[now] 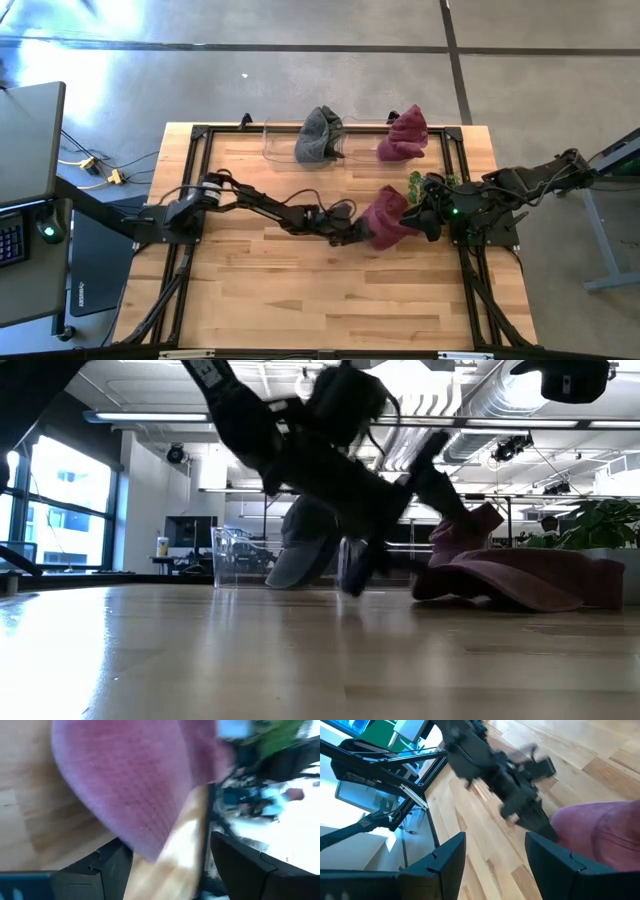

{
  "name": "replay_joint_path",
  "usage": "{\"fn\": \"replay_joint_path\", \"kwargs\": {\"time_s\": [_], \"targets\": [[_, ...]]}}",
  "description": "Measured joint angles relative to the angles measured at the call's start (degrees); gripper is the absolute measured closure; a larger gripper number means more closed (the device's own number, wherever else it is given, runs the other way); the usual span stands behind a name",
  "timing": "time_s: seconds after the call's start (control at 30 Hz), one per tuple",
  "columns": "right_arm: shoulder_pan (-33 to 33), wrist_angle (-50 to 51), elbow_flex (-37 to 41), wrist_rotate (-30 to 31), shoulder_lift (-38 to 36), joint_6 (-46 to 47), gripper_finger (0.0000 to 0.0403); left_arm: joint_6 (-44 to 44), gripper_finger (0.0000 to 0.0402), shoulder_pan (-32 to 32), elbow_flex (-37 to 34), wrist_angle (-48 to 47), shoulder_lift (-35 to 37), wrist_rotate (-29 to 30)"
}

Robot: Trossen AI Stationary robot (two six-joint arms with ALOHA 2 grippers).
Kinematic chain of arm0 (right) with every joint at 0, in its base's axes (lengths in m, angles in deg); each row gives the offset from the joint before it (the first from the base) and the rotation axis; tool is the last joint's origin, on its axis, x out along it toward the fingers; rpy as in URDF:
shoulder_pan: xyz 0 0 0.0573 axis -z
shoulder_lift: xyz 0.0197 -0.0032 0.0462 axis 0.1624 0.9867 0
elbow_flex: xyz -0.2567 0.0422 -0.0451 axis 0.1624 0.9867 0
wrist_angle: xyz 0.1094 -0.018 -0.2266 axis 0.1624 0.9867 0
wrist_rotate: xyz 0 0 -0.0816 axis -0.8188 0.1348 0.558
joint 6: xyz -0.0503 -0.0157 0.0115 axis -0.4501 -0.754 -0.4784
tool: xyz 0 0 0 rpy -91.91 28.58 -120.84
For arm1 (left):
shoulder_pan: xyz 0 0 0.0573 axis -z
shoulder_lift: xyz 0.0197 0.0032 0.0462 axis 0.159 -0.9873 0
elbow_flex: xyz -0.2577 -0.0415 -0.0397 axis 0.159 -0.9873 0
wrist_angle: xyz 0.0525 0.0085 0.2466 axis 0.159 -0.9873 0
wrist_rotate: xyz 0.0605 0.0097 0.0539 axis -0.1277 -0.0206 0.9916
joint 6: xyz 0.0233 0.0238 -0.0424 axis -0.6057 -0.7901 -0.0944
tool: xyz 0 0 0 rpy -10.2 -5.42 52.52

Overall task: Pick & Place hat
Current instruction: Put the red cap into the right transparent bin

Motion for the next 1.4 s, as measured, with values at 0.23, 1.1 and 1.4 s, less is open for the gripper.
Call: {"fn": "replay_joint_path", "kwargs": {"time_s": [0.23,1.1,1.4], "targets": [[-0.20,-0.12,0.00,0.02,0.00,0.86,0.0203,-8.32,0.0167,-0.50,6.38,-4.19,-1.68,-0.22],[-4.11,-0.44,0.00,2.21,0.00,3.78,0.0204,-23.84,0.0395,-2.64,8.26,-7.91,2.71,1.21],[-4.11,-0.46,0.00,3.46,0.00,2.52,0.0203,-42.49,0.0399,-1.66,8.30,-42.38,21.13,5.53]]}}
